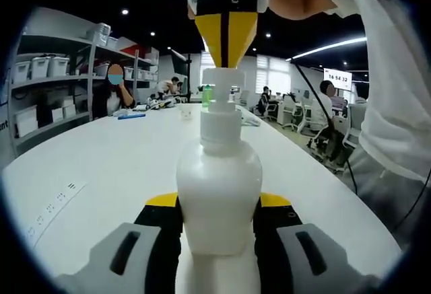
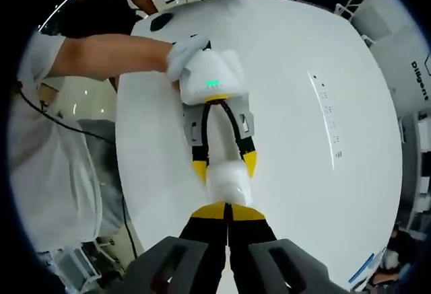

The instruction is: Hold the bottle steady, press the pump all the way down and release, and repeat the specified number of times to dispense into the cup

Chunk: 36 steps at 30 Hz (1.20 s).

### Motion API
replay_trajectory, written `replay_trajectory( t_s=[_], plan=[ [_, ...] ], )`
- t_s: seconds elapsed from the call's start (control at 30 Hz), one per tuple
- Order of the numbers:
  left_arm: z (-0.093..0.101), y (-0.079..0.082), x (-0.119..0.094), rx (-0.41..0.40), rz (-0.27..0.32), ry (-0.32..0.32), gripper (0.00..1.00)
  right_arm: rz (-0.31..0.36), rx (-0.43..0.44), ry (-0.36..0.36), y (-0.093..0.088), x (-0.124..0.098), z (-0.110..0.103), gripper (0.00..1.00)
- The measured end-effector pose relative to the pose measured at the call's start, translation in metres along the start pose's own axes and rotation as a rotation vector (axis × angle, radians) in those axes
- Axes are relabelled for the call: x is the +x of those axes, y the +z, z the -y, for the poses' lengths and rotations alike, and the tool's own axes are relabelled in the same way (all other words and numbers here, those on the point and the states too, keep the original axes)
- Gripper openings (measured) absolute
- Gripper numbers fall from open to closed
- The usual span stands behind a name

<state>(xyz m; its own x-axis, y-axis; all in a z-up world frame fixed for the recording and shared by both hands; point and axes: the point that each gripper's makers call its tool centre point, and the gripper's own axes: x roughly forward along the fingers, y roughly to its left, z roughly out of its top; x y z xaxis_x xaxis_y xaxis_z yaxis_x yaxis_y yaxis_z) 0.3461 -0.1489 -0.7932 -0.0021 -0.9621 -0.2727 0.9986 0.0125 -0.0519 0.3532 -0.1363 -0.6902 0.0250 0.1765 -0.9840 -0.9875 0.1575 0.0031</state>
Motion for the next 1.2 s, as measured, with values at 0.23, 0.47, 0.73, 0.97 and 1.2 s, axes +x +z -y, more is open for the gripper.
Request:
replay_trajectory(
  t_s=[0.23, 0.47, 0.73, 0.97, 1.2],
  plan=[
    [0.0, 0.0, 0.0, -0.002, -0.006, -0.003, 0.4, -0.004, 0.005, -0.037, -0.005, -0.012, 0.005, 0.0],
    [0.0, -0.001, 0.0, -0.002, -0.009, -0.003, 0.4, -0.021, 0.0, -0.003, -0.008, 0.0, -0.003, 0.0],
    [0.001, -0.001, 0.001, -0.002, -0.006, -0.007, 0.4, -0.024, 0.0, 0.006, -0.009, -0.001, -0.006, 0.0],
    [0.001, -0.001, 0.002, -0.001, -0.002, -0.007, 0.4, -0.034, 0.006, 0.001, -0.009, 0.001, -0.016, 0.0],
    [0.0, -0.001, 0.002, -0.003, 0.0, -0.007, 0.4, -0.053, -0.015, -0.003, -0.008, 0.003, -0.012, 0.0]
  ],
)
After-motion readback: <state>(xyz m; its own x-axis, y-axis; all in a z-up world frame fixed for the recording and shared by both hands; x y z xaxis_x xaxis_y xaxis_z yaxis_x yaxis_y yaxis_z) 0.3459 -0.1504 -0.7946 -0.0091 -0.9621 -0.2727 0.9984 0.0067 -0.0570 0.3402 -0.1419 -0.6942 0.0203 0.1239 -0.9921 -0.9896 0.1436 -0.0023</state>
